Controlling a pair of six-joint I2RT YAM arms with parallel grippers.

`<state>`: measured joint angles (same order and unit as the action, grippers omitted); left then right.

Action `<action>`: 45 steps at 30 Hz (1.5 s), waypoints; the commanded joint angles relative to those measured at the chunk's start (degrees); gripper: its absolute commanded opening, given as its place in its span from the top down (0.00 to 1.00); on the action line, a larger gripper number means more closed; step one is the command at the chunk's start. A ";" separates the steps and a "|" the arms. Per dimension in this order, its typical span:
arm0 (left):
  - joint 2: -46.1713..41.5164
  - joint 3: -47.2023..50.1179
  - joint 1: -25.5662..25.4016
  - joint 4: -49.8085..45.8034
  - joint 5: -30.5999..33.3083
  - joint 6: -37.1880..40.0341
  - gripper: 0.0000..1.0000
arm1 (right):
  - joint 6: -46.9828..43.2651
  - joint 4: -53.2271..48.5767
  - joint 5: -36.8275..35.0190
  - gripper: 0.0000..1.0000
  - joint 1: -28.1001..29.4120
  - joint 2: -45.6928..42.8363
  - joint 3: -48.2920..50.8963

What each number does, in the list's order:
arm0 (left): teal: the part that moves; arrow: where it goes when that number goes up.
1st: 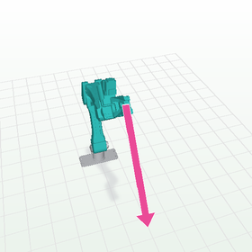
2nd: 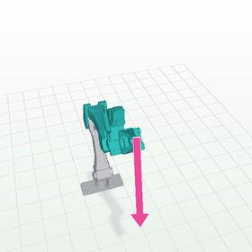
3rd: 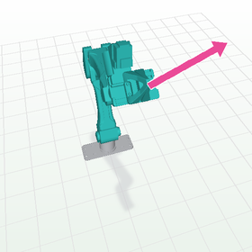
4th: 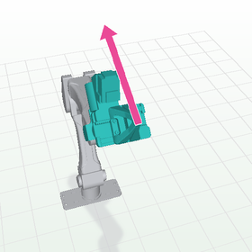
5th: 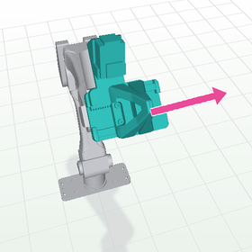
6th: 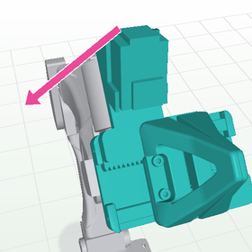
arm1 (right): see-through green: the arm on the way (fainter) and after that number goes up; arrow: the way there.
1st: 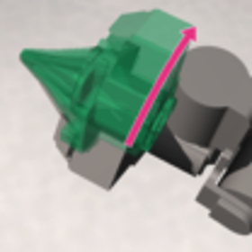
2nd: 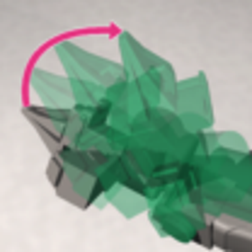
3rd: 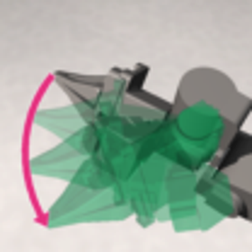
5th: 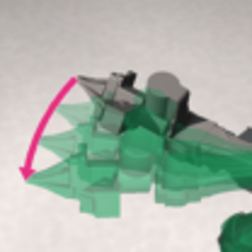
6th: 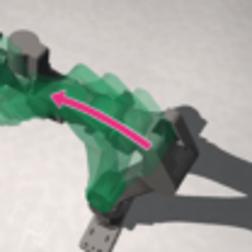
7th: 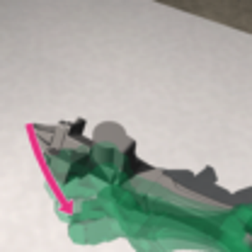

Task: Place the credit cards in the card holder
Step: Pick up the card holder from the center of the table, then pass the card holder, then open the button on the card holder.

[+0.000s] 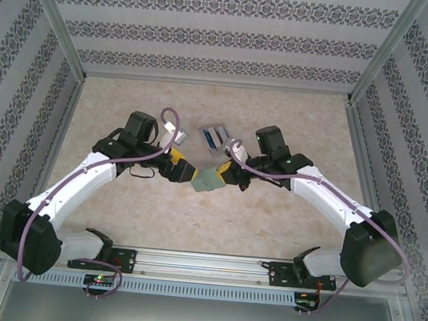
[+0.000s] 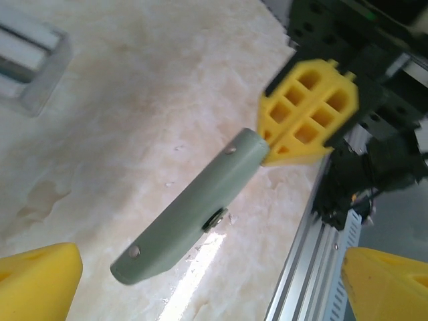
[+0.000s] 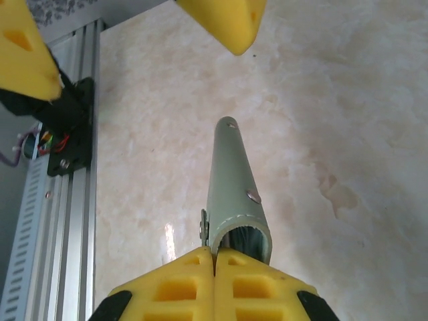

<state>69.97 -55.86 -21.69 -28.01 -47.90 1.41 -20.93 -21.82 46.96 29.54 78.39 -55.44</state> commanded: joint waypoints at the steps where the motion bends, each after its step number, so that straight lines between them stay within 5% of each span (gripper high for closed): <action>1: -3.22 0.95 -0.58 -3.19 -6.16 14.70 0.00 | -10.40 -9.04 1.54 1.00 1.58 -1.08 -3.43; 7: 0.76 -0.86 -3.63 -10.66 -2.00 23.91 0.11 | -9.33 -7.00 3.28 1.00 2.96 -2.66 -4.21; 14: 3.54 -2.72 -7.88 -14.60 -5.73 29.65 0.32 | -9.44 -8.30 5.42 1.00 4.01 -1.33 -7.44; 19: 2.89 -2.30 -8.44 -11.98 -6.37 27.38 0.65 | -9.74 -8.85 6.21 1.00 4.03 -1.51 -8.98; 22: 2.80 -4.30 -8.41 -12.77 -4.35 25.97 1.00 | -8.08 -9.52 3.67 1.00 4.03 -1.42 -9.53; 24: 2.34 -4.42 -8.43 -11.49 -3.39 24.14 1.00 | -6.06 -7.50 2.75 1.00 3.77 -1.89 -8.46; 27: 1.84 -3.84 -8.42 -8.21 -2.53 20.76 1.00 | 2.86 0.10 -6.69 0.68 3.84 -3.29 -5.91; 32: 1.60 -2.49 -8.45 2.20 3.14 6.58 1.00 | 18.63 5.44 -20.97 0.50 3.95 -9.87 0.39; 37: 1.04 2.21 -8.41 14.58 10.68 -3.56 1.00 | 51.40 7.90 -38.23 0.53 3.20 -14.84 4.62; 41: 2.25 3.74 -8.44 19.79 12.29 -7.02 1.00 | 74.37 9.26 -37.31 0.57 4.02 -16.26 6.66; 45: 5.32 1.98 -8.61 18.97 10.83 -8.00 1.00 | 83.22 11.35 -39.47 0.57 7.85 -14.11 6.27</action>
<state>73.73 -52.36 -29.58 -13.69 -37.21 -2.96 46.39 -13.58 11.20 35.11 63.18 -48.95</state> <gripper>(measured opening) 0.113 0.430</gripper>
